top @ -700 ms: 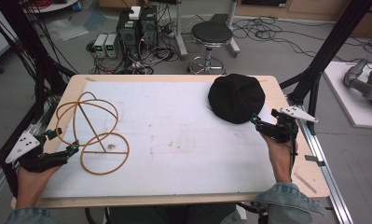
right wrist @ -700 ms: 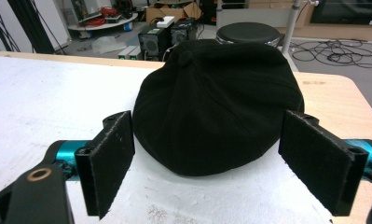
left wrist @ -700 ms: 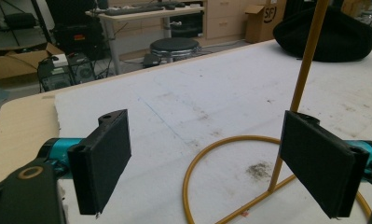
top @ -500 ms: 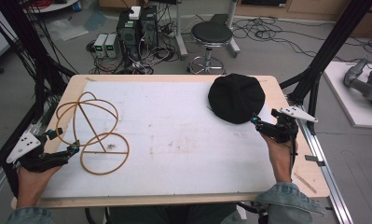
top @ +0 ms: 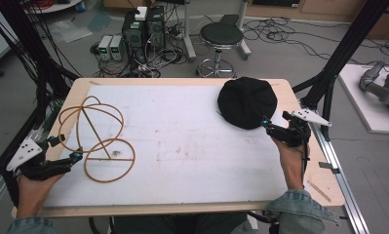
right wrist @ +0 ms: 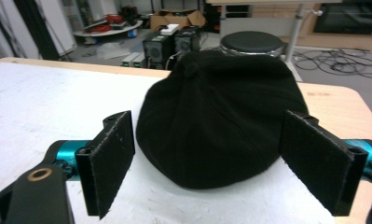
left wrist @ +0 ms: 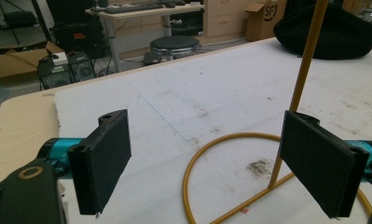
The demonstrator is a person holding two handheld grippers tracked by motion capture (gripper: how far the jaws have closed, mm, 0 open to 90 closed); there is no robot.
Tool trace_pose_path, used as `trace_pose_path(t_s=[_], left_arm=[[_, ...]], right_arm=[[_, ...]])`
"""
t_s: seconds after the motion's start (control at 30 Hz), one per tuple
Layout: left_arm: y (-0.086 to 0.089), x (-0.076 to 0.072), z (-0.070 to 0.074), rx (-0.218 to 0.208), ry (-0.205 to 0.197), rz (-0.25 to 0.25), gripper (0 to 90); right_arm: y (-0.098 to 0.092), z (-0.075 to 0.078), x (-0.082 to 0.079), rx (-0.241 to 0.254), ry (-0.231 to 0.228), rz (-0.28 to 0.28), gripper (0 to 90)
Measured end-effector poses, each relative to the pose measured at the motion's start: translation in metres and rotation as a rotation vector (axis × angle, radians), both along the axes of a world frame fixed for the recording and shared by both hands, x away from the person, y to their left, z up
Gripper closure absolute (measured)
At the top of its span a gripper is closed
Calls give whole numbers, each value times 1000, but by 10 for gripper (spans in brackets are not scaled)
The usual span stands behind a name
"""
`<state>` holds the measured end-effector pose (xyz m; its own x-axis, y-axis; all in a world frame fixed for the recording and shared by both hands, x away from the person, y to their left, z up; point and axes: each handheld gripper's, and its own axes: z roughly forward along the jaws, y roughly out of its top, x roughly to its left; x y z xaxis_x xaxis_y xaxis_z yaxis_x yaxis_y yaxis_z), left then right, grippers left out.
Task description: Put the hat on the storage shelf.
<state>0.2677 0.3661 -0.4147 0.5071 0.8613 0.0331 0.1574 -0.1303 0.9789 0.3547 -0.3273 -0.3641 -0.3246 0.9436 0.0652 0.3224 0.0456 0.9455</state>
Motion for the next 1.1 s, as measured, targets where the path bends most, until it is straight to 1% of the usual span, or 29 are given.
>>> trace_pose_path(t_s=[0.1,0.23,0.33,0.43,0.53,0.57,0.63,0.67,0.73,0.8,0.9,0.93,0.97,1.1], left_arm=[[1,0,1,-5,-3,3,171],[2,0,1,-3,-2,3,170],[1,0,0,-5,-1,0,171],[0,0,1,-7,-4,-6,171],[1,0,1,-5,-3,-9,171],[1,0,1,-6,-2,-6,171],[2,0,1,-5,-3,-9,171],[2,0,1,-4,-3,-8,171],[2,0,1,-4,-2,-7,171],[2,0,0,-7,-2,-7,171],[1,0,0,-9,0,-7,171],[1,0,0,-5,1,-9,171],[1,1,0,-5,1,-9,171],[1,0,0,-8,-1,-7,171]], right_arm=[[1,0,5,3,-15,14,186],[2,0,11,6,-35,-4,187],[3,4,21,-2,-48,-19,186],[4,10,33,4,-67,-28,186],[6,16,46,-4,-61,-36,186],[7,17,49,-4,-73,-43,186],[10,20,57,-8,-71,-48,186],[11,20,61,-15,-73,-51,186],[15,21,66,-11,-79,-53,186],[19,22,72,-18,-85,-51,187],[27,23,82,-15,-87,-51,187],[29,22,85,-9,-93,-50,191],[31,22,89,-12,-97,-51,191],[40,15,104,-37,-84,-55,195]])
